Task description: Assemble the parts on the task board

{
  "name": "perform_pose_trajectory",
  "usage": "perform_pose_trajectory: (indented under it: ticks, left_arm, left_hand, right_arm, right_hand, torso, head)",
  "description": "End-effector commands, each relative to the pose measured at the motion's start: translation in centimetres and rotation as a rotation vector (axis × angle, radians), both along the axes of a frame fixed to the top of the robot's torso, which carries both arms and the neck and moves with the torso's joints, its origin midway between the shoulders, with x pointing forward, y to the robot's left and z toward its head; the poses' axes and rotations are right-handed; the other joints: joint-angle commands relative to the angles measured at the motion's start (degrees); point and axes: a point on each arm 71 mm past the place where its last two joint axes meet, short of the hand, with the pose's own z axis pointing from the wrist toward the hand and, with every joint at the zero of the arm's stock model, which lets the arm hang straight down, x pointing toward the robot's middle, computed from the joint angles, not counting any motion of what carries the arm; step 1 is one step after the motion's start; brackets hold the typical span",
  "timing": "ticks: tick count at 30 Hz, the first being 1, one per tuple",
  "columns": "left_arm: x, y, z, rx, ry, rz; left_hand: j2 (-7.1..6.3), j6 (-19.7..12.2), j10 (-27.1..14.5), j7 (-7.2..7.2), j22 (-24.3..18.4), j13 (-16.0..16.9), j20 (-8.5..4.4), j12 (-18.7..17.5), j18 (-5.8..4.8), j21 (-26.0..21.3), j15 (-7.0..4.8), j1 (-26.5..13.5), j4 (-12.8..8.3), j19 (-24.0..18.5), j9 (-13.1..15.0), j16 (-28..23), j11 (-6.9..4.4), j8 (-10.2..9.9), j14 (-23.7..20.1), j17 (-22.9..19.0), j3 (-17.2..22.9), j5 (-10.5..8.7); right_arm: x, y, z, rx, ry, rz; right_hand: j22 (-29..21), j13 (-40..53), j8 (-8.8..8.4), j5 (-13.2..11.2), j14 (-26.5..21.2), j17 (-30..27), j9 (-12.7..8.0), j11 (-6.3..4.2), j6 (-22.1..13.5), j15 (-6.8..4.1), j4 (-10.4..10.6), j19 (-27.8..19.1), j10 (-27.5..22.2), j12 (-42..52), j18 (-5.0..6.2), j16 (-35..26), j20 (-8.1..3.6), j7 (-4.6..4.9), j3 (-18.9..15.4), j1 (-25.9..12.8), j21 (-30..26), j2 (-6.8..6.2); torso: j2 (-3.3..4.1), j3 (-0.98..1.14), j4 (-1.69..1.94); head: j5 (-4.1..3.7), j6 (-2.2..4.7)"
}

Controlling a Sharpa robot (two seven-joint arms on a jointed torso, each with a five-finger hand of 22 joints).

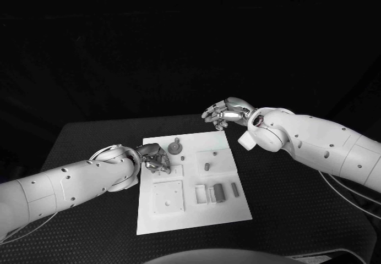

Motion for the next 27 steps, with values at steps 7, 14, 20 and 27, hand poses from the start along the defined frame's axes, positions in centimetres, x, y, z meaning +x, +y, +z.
perform_pose_trajectory:
  ticks: [7,14,20,27]
  left_arm:
    - [0.06,-0.54,-0.18,0.038,0.007,-0.028]
    - [0.14,-0.47,-0.21,0.040,0.007,-0.026]
    - [0.12,-0.33,-0.30,0.048,0.018,-0.025]
    - [-0.01,-0.48,-0.25,0.058,0.011,-0.035]
  left_hand:
    - [0.36,-1.68,0.10,0.06,0.98,0.06,-0.03,0.22,-0.84,-0.42,-0.19,-0.63,0.55,-0.04,-0.44,0.26,0.06,-0.95,-0.11,0.02,0.14,2.53]
    - [0.53,-2.51,0.03,0.12,1.04,0.07,0.03,0.19,-0.84,-0.47,-0.14,-1.12,0.93,-0.10,-0.61,0.26,0.11,-1.39,-0.18,-0.01,-0.04,2.90]
    - [0.56,-2.61,0.01,0.18,1.05,0.07,0.04,0.18,-0.84,-0.48,-0.12,-1.29,1.09,-0.11,-0.62,0.26,0.15,-1.44,-0.20,-0.02,-0.10,2.92]
    - [0.86,-1.85,-0.05,0.35,1.09,0.12,-0.05,0.22,-0.84,-0.49,0.01,-0.83,0.84,-0.19,-0.41,0.30,0.31,-1.01,-0.25,-0.02,0.14,2.97]
  right_arm:
    - [-0.07,0.13,0.01,0.001,-0.001,0.016]
    - [-0.06,0.11,0.01,0.002,-0.001,0.015]
    - [-0.06,0.08,0.01,0.002,0.000,0.015]
    - [-0.06,0.05,0.01,0.002,-0.001,0.015]
  right_hand:
    - [0.68,-0.07,-0.32,0.22,0.11,-0.09,-0.08,-0.10,0.02,-0.20,0.09,0.33,0.13,0.39,0.79,-0.19,-0.12,0.36,-0.31,0.02,-0.16,-0.22]
    - [0.68,-0.08,-0.33,0.22,0.11,-0.09,-0.08,-0.10,0.02,-0.20,0.10,0.34,0.13,0.40,0.79,-0.19,-0.11,0.36,-0.33,-0.01,-0.16,-0.22]
    - [0.68,-0.09,-0.33,0.22,0.11,-0.09,-0.08,-0.09,0.02,-0.20,0.11,0.34,0.13,0.41,0.79,-0.19,-0.10,0.36,-0.34,-0.05,-0.16,-0.21]
    - [0.68,-0.10,-0.33,0.22,0.11,-0.09,-0.08,-0.09,0.03,-0.20,0.11,0.35,0.13,0.41,0.79,-0.19,-0.10,0.36,-0.35,-0.07,-0.17,-0.21]
  torso:
    - [-0.01,-0.01,0.01]
    - [-0.01,0.02,0.00]
    - [-0.01,0.01,0.02]
    - [-0.01,-0.01,0.03]
  head:
    - [-0.19,-0.04]
    - [-0.22,-0.02]
    - [-0.30,-0.06]
    - [-0.35,-0.14]
